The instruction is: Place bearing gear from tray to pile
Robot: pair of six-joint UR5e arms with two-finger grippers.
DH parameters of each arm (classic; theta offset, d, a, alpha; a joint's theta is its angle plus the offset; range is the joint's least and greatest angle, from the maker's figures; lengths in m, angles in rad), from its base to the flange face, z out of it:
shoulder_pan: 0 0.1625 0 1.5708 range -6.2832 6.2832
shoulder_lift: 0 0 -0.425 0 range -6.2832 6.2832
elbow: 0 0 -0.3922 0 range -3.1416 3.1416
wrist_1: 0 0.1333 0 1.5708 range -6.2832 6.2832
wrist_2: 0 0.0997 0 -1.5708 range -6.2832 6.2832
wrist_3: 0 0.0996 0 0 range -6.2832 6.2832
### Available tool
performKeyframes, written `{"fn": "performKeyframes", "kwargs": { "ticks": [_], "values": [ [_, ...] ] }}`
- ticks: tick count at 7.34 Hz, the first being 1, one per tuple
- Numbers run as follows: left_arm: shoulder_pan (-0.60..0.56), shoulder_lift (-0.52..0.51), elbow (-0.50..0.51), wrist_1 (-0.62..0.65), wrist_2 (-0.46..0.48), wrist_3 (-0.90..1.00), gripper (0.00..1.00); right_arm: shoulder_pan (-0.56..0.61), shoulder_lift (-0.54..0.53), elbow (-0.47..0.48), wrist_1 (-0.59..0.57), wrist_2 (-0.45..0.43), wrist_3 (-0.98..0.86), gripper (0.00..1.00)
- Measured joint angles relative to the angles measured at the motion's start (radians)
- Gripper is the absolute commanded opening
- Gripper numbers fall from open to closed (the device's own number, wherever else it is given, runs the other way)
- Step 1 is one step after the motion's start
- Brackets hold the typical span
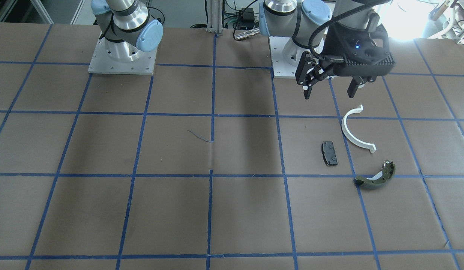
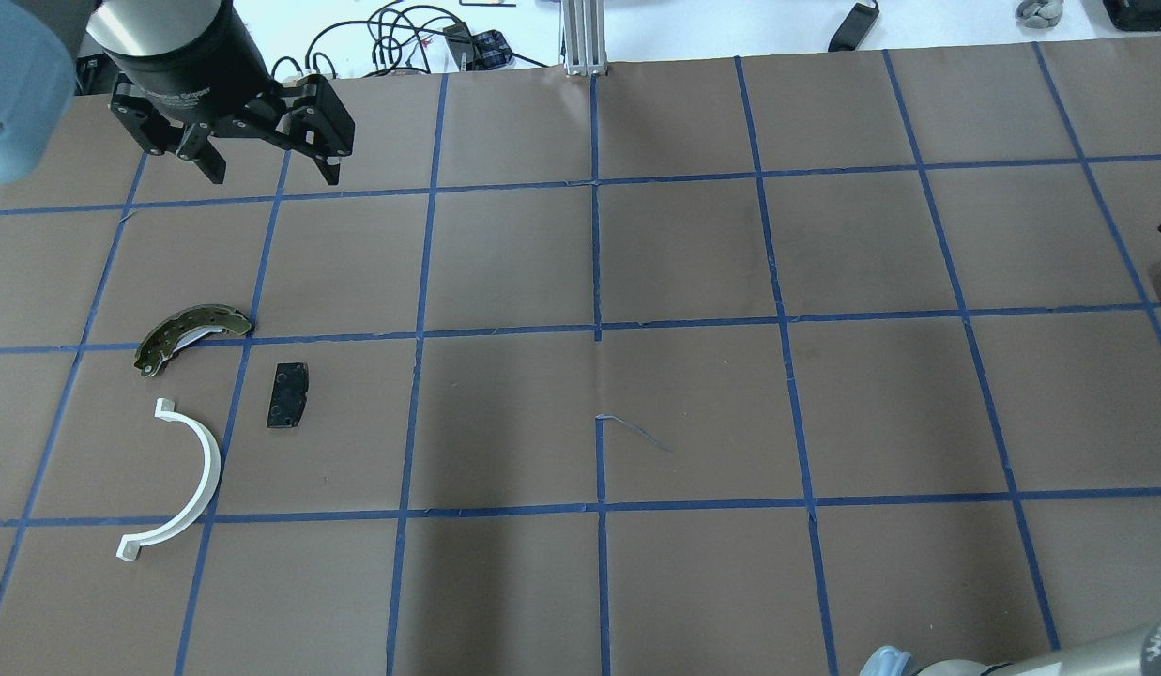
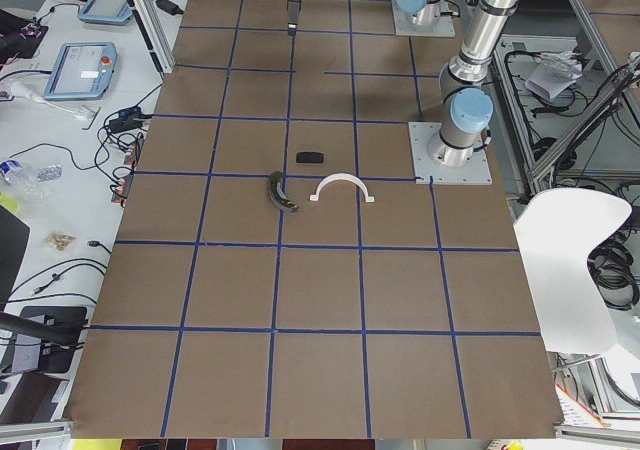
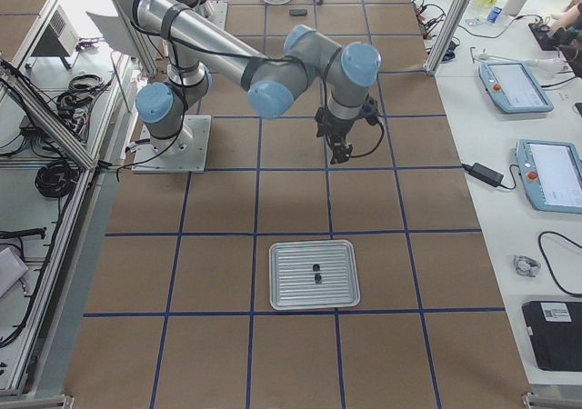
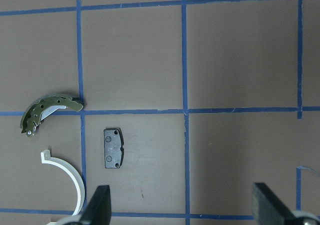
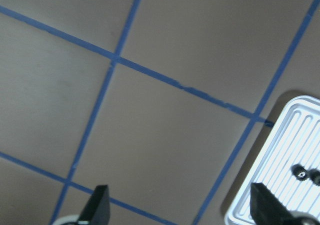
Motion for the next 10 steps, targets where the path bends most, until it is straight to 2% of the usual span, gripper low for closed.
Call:
{"fn": "performKeyframes", "kwargs": {
  "ticks": [3,5,7,10],
  "values": [
    [0.0,0.002,-0.002,0.0,-0.001,-0.001,1.0,-0.159,0.18,0.022,-0.268,-0.033,-0.213,1.0],
    [0.0,0.003,-0.004,0.001,-0.001,-0.001,1.0,-0.182,0.271,0.021,-0.429,-0.04,-0.356,1.0],
    [0.0,0.003,-0.005,0.001,-0.002,0.0,1.0,-0.222,0.326,0.019,-0.484,-0.037,-0.43,1.0],
    [0.001,0.001,0.0,0.001,-0.003,0.003,1.0,-0.256,0.38,0.0,-0.496,-0.004,-0.465,1.0]
  ]
}}
